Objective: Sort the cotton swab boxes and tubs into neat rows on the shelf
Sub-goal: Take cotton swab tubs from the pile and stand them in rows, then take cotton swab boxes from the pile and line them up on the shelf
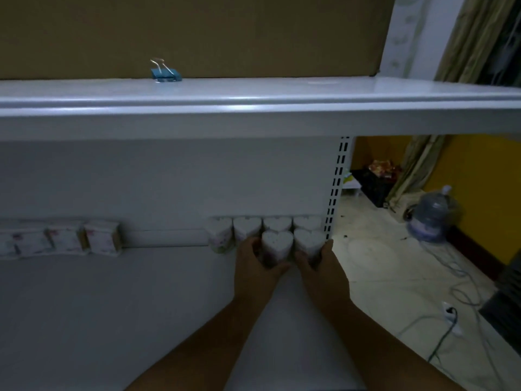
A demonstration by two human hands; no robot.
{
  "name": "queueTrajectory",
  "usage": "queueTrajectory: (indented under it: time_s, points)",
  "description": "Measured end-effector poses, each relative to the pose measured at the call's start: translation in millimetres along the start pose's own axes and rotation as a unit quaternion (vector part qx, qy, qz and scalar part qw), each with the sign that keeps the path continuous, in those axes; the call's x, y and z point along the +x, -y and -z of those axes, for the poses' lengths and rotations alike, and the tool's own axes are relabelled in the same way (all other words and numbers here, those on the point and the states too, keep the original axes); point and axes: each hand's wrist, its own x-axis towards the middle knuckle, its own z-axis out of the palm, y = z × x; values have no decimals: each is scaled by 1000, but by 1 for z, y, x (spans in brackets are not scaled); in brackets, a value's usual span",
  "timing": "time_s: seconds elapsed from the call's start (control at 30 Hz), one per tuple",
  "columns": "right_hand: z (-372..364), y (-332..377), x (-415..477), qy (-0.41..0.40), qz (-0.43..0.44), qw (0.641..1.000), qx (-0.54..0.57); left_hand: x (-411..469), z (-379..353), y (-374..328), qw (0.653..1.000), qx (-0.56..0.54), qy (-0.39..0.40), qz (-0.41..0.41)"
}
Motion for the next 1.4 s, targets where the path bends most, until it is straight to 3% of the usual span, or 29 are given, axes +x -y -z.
queueTrajectory:
  time_s: [0.07, 0.13, 0.2, 0.27, 0.4, 0.5, 0.57, 0.73, 0.9, 1.2, 1.4]
  points:
    - [4, 4, -6, 6, -34, 999, 2, -4, 6, -4, 1000, 3, 1, 2]
    - [15, 9, -20, -48, -42, 998, -19, -12, 22, -8, 1000, 24, 7, 2]
    - [24, 15, -40, -138, 3, 986, -92, -16, 54, -10, 996, 75, 42, -10]
    - [22, 34, -56, -157, 96, 969, -162, -11, 107, -15, 974, 187, 108, -66]
    - [-21, 130, -63, 12, 256, 929, -266, 9, 265, -26, 890, 402, 163, -141]
    - [-97, 208, -68, 194, 351, 833, -380, 13, 396, -31, 843, 517, 111, -92]
    - [-161, 255, -80, 278, 365, 771, -441, 0, 473, -30, 818, 569, 77, -18]
    - [-303, 343, -156, 366, 372, 761, -387, -64, 611, -17, 758, 630, 100, 134]
    - [-386, 385, -211, 426, 444, 681, -397, -109, 697, 4, 776, 599, 72, 183]
    - [-512, 404, -195, 424, 464, 669, -396, -85, 792, 78, 788, 576, 44, 213]
    - [-614, 429, -178, 435, 432, 706, -356, -32, 838, 125, 793, 574, 57, 199]
